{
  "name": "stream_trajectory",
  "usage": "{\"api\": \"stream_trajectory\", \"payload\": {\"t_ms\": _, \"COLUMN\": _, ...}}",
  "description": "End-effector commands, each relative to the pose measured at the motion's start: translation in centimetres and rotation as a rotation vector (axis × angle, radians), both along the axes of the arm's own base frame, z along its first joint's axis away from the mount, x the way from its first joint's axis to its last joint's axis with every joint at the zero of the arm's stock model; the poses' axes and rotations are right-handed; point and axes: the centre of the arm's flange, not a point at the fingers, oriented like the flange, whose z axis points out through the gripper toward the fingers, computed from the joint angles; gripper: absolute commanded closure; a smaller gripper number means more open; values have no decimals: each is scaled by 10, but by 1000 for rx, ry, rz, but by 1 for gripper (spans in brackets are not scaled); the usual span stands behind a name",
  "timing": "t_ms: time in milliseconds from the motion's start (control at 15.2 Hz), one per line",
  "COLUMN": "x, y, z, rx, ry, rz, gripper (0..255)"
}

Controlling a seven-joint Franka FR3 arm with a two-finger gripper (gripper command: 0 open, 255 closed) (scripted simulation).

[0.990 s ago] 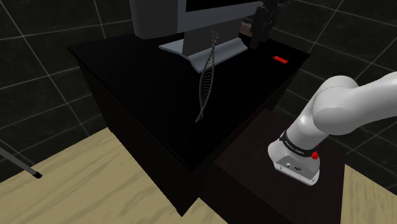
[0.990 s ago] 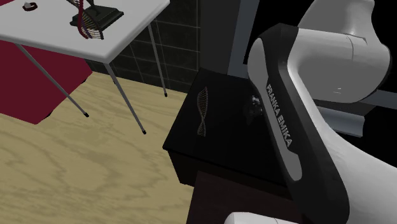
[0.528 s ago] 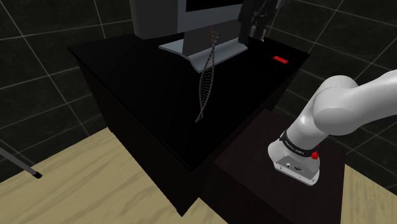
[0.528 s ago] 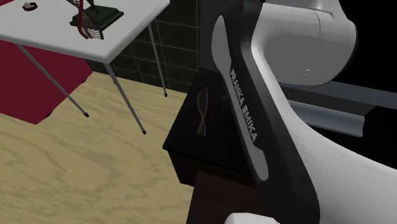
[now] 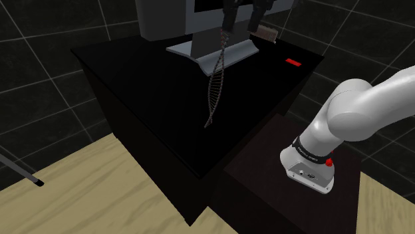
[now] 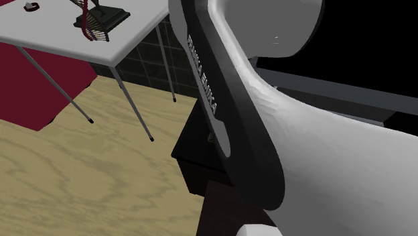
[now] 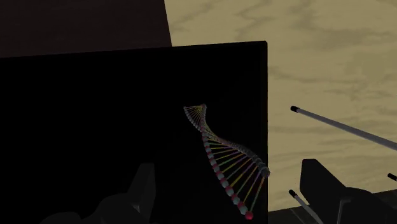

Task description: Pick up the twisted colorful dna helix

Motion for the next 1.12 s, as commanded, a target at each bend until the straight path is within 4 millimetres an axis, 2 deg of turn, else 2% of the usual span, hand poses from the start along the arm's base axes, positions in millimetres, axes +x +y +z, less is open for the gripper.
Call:
{"api": "stream_trajectory", "payload": {"t_ms": 0, "x": 2, "y": 22, "z": 12, "rx": 14, "ry": -6, "rz": -26, "gripper": 0}}
{"api": "stream_trajectory", "payload": {"t_ms": 66, "x": 3, "y": 27, "z": 14, "rx": 17, "ry": -8, "rz": -32, "gripper": 0}}
{"api": "stream_trajectory", "payload": {"t_ms": 528, "x": 3, "y": 27, "z": -23, "rx": 17, "ry": -8, "rz": -32, "gripper": 0}}
{"api": "stream_trajectory", "payload": {"t_ms": 660, "x": 3, "y": 27, "z": -26, "rx": 17, "ry": -8, "rz": -32, "gripper": 0}}
{"api": "stream_trajectory", "payload": {"t_ms": 726, "x": 2, "y": 27, "z": -26, "rx": 17, "ry": -8, "rz": -32, "gripper": 255}}
{"api": "stream_trajectory", "payload": {"t_ms": 1056, "x": 2, "y": 27, "z": -27, "rx": 17, "ry": -8, "rz": -32, "gripper": 255}}
